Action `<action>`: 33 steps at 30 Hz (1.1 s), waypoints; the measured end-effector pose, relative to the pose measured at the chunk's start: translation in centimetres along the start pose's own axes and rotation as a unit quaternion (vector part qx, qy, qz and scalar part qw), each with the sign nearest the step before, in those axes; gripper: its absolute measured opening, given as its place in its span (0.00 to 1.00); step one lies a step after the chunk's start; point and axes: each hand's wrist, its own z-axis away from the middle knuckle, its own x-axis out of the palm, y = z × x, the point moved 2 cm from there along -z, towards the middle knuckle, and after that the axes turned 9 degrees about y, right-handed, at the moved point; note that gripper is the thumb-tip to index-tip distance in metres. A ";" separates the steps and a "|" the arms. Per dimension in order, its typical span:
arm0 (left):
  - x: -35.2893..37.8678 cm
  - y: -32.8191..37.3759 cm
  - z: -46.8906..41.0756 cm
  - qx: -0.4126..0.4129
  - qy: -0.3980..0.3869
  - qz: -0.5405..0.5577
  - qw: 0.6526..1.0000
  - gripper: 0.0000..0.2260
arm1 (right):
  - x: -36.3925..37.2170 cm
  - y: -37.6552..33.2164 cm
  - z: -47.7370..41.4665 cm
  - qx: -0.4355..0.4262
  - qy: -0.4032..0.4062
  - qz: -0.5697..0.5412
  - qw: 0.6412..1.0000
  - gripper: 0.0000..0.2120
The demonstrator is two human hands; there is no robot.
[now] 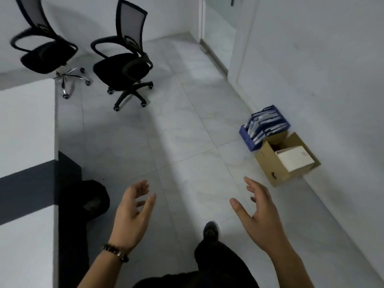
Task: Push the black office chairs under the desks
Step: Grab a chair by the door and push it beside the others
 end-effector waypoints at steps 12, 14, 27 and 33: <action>6.4 1.6 -31.2 -0.096 0.127 0.043 0.986 0.19 | 12.6 -7.4 -40.1 -0.057 -0.125 -0.030 0.990 0.29; 8.3 0.1 -37.0 -0.121 0.134 0.044 0.983 0.17 | 15.9 -7.2 -45.7 -0.060 -0.133 -0.021 0.989 0.30; 12.2 8.8 -84.7 -0.040 0.087 -0.005 0.995 0.15 | 25.2 -16.3 -85.3 -0.037 -0.065 -0.054 0.996 0.33; 19.2 6.5 -101.3 -0.096 0.101 -0.028 0.990 0.16 | 33.6 -13.3 -103.6 -0.035 -0.085 -0.019 0.996 0.31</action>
